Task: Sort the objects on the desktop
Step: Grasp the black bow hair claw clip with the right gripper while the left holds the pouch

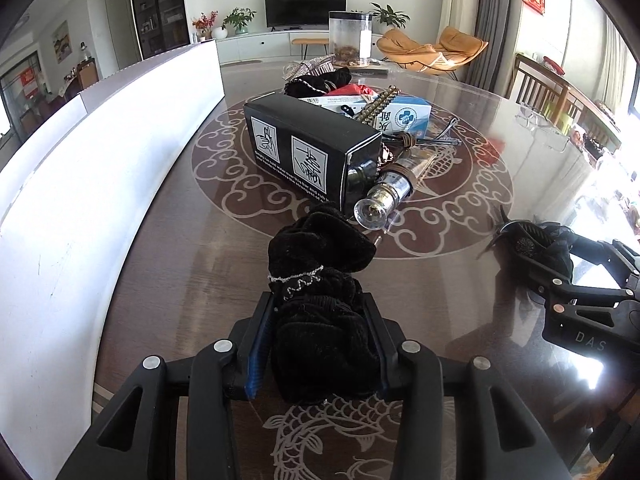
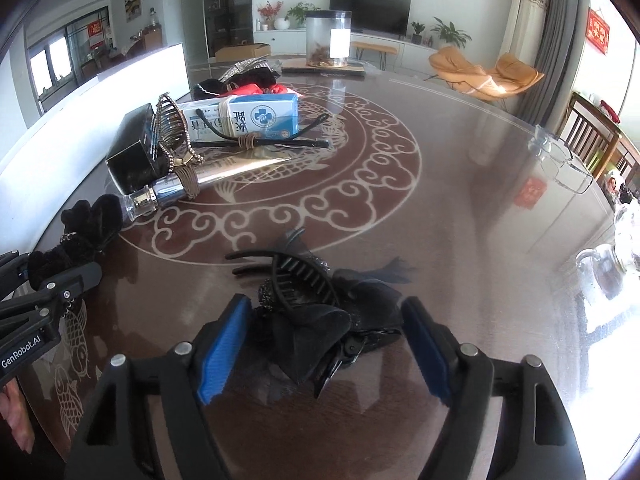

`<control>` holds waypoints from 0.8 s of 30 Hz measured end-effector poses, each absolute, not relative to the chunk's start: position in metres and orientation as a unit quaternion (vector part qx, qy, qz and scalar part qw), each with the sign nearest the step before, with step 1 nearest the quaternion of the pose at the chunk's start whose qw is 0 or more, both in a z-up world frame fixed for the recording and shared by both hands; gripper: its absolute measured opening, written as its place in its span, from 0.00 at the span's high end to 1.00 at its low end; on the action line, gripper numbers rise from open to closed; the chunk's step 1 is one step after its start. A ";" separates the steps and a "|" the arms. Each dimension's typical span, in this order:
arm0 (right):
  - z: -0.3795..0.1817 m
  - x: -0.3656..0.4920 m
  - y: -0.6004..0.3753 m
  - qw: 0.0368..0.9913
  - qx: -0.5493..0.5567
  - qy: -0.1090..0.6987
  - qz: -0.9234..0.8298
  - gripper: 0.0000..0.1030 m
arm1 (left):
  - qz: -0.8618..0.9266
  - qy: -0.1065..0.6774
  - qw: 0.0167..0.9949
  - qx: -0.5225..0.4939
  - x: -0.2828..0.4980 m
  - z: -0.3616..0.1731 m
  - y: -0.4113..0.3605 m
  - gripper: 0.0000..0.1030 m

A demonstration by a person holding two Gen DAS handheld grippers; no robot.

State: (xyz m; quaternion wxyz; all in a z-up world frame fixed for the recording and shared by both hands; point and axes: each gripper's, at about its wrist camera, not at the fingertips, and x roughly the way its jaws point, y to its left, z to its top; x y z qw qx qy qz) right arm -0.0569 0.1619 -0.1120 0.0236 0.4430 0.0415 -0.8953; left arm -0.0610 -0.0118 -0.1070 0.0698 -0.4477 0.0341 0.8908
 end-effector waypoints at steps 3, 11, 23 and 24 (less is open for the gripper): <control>-0.113 -0.058 0.167 0.024 0.448 0.027 -0.893 0.14 | 0.892 0.031 0.049 -0.449 -0.063 -0.109 -0.015 0.39; -0.114 -0.057 0.164 0.017 0.446 0.032 -0.894 0.13 | 0.891 0.028 0.051 -0.450 -0.065 -0.112 -0.014 0.23; -0.114 -0.059 0.164 0.014 0.447 0.030 -0.894 0.11 | 0.891 0.028 0.053 -0.451 -0.066 -0.113 -0.013 0.14; -0.114 -0.059 0.164 0.014 0.447 0.031 -0.894 0.11 | 0.891 0.027 0.052 -0.451 -0.066 -0.114 -0.013 0.13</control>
